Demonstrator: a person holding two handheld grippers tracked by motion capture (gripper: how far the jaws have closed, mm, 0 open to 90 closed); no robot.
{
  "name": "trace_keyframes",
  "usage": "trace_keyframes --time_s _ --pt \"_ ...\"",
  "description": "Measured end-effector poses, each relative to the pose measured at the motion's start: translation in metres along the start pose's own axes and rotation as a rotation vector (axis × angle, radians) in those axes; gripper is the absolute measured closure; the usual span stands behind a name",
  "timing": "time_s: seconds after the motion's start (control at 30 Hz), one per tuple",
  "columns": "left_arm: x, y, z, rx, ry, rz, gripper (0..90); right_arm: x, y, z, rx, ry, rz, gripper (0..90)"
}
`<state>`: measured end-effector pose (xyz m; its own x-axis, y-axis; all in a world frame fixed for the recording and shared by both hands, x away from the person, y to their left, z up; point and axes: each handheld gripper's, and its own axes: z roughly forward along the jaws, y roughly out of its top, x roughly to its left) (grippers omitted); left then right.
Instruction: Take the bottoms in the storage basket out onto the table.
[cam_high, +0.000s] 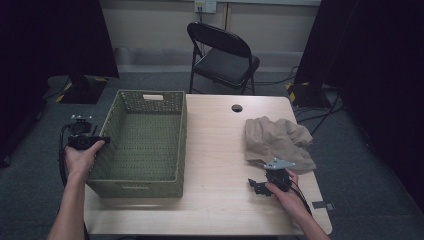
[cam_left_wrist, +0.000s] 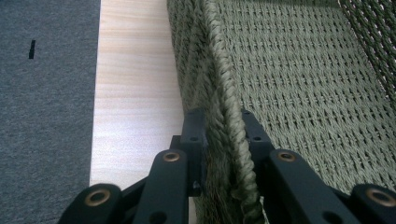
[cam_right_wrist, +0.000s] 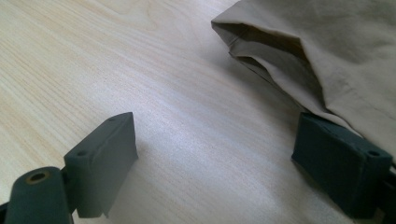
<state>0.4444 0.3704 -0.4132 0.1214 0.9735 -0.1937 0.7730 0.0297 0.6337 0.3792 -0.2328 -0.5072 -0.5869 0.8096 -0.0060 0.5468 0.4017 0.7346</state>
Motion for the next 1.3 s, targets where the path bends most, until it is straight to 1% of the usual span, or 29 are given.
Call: trace_keyframes --time_s 0.1,0.17,0.23,0.3,0.33,0.43,0.47,0.5,0.53,0.57,0.6,0.7,0.77,0.8,0.9,0.97,1.0,1.07,1.1,1.13,1.2,1.3 --pt "0.004 0.001 0.0 0.0 -0.002 -0.008 75.8 0.0 0.0 0.0 0.0 0.0 -0.001 12.2" --pt "0.005 0.002 0.0 0.004 0.017 0.003 75.8 0.0 0.0 0.0 -0.001 0.0 -0.001 12.2" --pt "0.006 0.002 -0.001 -0.001 0.024 0.01 75.8 0.0 0.0 0.0 0.0 0.0 0.0 12.2" --pt "0.008 0.002 -0.001 -0.006 0.021 -0.001 74.6 0.0 0.0 0.0 0.0 0.0 -0.001 12.2" --pt "0.008 0.002 -0.001 -0.002 0.02 0.005 74.3 0.0 0.0 0.0 0.0 0.001 -0.001 12.2" --pt "0.007 0.004 -0.001 0.009 0.059 0.041 74.4 0.0 0.0 0.0 0.0 0.001 -0.001 12.2" --pt "0.008 0.004 -0.001 0.009 0.061 0.044 74.3 0.0 0.0 0.0 0.0 0.001 -0.001 12.2" --pt "0.01 0.004 -0.001 0.007 0.049 0.036 74.4 0.0 0.0 0.0 0.0 0.001 -0.001 12.2" --pt "0.012 0.003 -0.001 -0.001 0.027 0.016 74.5 0.0 0.0 0.0 0.0 0.001 -0.001 12.2" --pt "0.015 0.003 -0.002 0.005 0.01 0.006 74.0 0.0 0.0 0.0 0.0 0.001 -0.001 12.2" --pt "0.015 0.002 -0.001 -0.005 0.006 -0.008 73.6 0.0 0.0 0.0 0.0 0.001 -0.001 12.2" --pt "0.012 0.003 -0.002 -0.004 0.051 0.03 73.0 0.0 0.0 0.0 0.0 0.001 -0.001 12.2" --pt "0.014 0.003 -0.002 -0.002 0.041 0.025 73.3 0.0 0.0 0.0 0.0 0.001 -0.001 12.2" --pt "0.015 0.003 -0.002 -0.007 0.042 0.022 73.2 0.0 0.0 0.0 0.0 0.001 -0.001 12.2" --pt "0.017 0.004 -0.002 0.006 0.052 0.031 73.2 0.0 0.0 0.0 0.0 0.001 -0.001 12.2" --pt "0.019 0.004 -0.003 0.006 0.05 0.025 73.1 0.0 0.0 0.0 0.0 0.001 -0.001 12.2" --pt "0.02 0.004 -0.003 0.001 0.047 0.022 73.1 0.0 0.0 0.0 0.0 0.001 -0.001 12.2" --pt "0.024 0.003 -0.004 -0.001 0.024 0.002 73.0 0.0 0.0 0.0 0.0 0.001 -0.001 12.2" --pt "0.025 0.003 -0.004 -0.006 0.025 0.0 72.1 0.0 0.0 0.0 0.0 0.001 -0.001 12.2" --pt "0.027 0.002 -0.005 -0.01 0.027 0.003 70.7 0.0 0.0 0.0 0.0 0.001 -0.001 12.2" --pt "0.028 0.002 -0.006 -0.016 0.025 0.026 70.0 0.0 0.0 0.0 0.0 0.001 -0.001 12.2" --pt "0.029 0.002 -0.007 -0.004 0.038 0.042 70.9 0.0 0.0 0.0 0.0 0.001 -0.001 12.2"
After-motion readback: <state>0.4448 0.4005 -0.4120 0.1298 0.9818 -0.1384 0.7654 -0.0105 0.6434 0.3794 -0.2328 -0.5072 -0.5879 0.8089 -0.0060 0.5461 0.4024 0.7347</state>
